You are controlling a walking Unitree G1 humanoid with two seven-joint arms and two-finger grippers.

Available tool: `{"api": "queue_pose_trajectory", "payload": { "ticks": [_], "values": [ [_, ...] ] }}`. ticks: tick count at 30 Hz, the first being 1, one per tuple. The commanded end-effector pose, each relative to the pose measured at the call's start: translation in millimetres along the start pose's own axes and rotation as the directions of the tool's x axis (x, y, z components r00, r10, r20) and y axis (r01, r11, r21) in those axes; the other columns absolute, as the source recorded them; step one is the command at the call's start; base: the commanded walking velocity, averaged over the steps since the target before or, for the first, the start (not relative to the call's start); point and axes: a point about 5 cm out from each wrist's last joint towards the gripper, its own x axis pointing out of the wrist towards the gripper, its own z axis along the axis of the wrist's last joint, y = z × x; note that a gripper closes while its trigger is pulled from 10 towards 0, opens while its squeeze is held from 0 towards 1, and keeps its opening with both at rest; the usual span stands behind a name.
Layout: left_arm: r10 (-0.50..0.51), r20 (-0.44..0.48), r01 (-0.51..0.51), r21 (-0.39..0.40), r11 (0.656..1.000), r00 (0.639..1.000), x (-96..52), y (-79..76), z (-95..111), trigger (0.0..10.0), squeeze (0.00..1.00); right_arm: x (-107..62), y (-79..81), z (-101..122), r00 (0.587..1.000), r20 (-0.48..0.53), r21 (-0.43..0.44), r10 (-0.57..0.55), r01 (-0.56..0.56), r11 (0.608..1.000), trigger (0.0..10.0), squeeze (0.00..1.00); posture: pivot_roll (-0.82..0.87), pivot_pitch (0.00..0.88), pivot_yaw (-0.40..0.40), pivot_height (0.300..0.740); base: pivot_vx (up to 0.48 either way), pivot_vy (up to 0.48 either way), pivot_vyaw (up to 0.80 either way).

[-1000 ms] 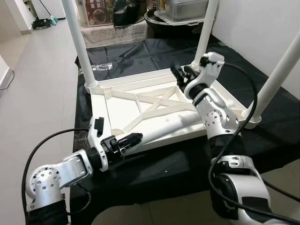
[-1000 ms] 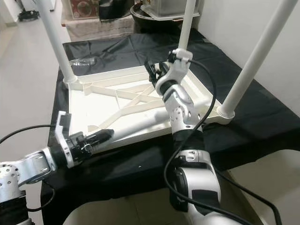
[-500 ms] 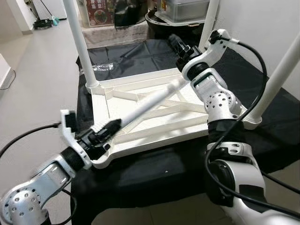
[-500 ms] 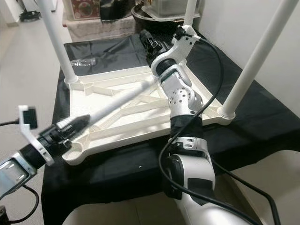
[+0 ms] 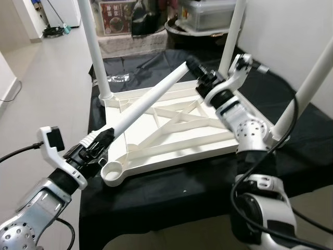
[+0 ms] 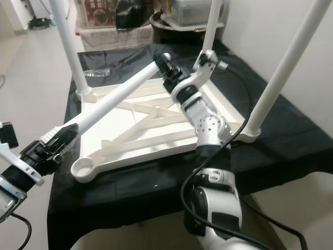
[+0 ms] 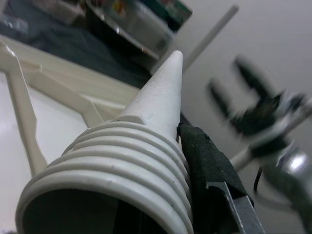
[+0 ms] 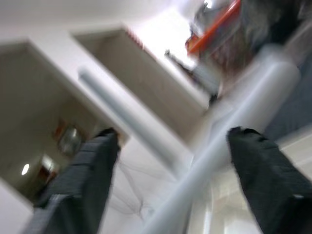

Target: Building children table

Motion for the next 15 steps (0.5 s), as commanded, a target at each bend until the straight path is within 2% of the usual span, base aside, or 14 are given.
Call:
{"api": "queue_pose_trajectory", "payload": {
  "ticks": [1, 2, 3, 4, 6, 9, 15],
  "values": [
    [-0.017, 0.041, 0.016, 0.013, 1.0, 0.999, -2.6, -6.1, 1.6, 10.0, 0.0, -4.1, -4.6, -25.4, 0.994, -0.107, 0.076, 0.018, -0.01, 0.997, 10.0, 0.47, 0.07, 0.042, -0.015, 0.74, 0.0, 0.0, 0.0],
    [-0.017, 0.041, 0.016, 0.013, 1.0, 0.999, -2.6, -6.1, 1.6, 10.0, 0.0, -4.1, -4.6, -25.4, 0.994, -0.107, 0.076, 0.018, -0.01, 0.997, 10.0, 0.47, 0.07, 0.042, -0.015, 0.74, 0.0, 0.0, 0.0],
    [-0.031, 0.042, 0.031, 0.012, 0.999, 0.999, -2.9, -8.5, -0.8, 10.0, 0.0, -5.3, -3.3, -29.5, 0.992, -0.124, 0.108, 0.039, -0.026, 0.994, 10.0, 0.0, 0.07, 0.042, -0.015, 0.74, 0.0, 0.0, 0.0],
    [-0.031, 0.042, 0.031, 0.012, 0.999, 0.999, -2.9, -8.5, -0.8, 10.0, 0.0, -5.3, -3.3, -29.5, 0.992, -0.124, 0.108, 0.039, -0.026, 0.994, 10.0, 0.0, 0.07, 0.042, -0.015, 0.74, 0.0, 0.0, 0.0],
    [-0.075, 0.043, 0.076, -0.018, 0.997, 0.996, -2.8, -14.5, -9.5, 10.0, 0.0, -7.1, 0.9, -41.0, 0.982, -0.17, 0.172, 0.083, -0.054, 0.984, 10.0, 0.0, 0.07, 0.043, -0.016, 0.74, 0.0, 0.0, 0.0],
    [-0.089, 0.033, 0.09, -0.024, 0.996, 0.995, -2.7, -16.3, -12.5, 10.0, 0.0, -7.2, 1.2, -43.2, 0.98, -0.177, 0.171, 0.086, -0.055, 0.984, 10.0, 0.0, 0.07, 0.043, -0.016, 0.74, 0.0, 0.0, 0.0],
    [-0.118, -0.002, 0.118, -0.048, 0.992, 0.993, -2.2, -20.8, -23.0, 10.0, 0.0, -7.0, 3.6, -43.9, 0.979, -0.174, 0.226, 0.109, -0.068, 0.972, 10.0, 0.0, 0.06, 0.049, -0.017, 0.74, 0.0, 0.0, 0.0]
  ]
}}
